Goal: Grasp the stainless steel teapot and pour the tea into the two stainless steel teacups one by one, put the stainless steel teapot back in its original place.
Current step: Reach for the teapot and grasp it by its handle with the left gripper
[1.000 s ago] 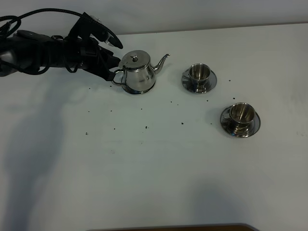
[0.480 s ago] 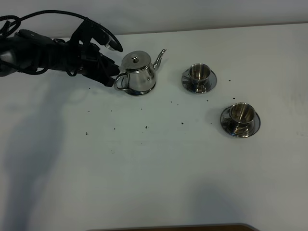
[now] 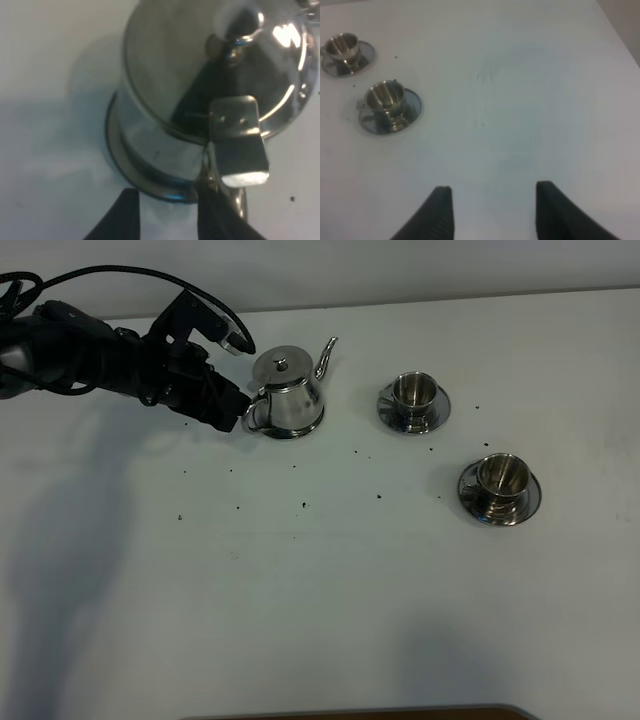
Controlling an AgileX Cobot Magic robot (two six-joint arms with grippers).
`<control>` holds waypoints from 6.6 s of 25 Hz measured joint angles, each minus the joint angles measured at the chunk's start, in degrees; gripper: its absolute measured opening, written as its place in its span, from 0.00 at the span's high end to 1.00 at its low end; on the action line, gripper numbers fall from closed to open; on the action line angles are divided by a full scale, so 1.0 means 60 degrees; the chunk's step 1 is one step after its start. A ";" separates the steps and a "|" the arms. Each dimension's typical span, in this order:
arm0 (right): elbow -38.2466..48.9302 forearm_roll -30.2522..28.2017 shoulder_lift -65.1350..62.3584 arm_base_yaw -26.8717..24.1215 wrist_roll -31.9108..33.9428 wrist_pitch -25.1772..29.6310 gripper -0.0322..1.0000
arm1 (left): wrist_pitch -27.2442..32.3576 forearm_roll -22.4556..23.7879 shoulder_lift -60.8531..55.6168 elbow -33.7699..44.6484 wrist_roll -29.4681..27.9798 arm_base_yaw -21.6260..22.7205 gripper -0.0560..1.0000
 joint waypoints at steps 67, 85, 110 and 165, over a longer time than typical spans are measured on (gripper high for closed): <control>0.0000 0.0000 0.0000 0.0000 0.0055 0.0000 0.60 | 0.2932 0.8221 -0.0115 -0.2498 -1.0857 -0.2274 0.50; 0.0000 0.0000 0.0000 0.0000 0.0065 0.0000 0.60 | 0.1817 0.7310 0.0344 -0.2498 -0.9971 -0.2274 0.50; 0.0000 0.0000 0.0000 0.0000 0.0063 0.0000 0.60 | 0.1248 0.7300 0.0642 -0.2498 -0.9951 -0.2274 0.60; 0.0000 0.0000 0.0000 0.0000 0.0064 0.0000 0.60 | 0.2335 0.7363 -0.0189 -0.2662 -1.0096 -0.2274 0.74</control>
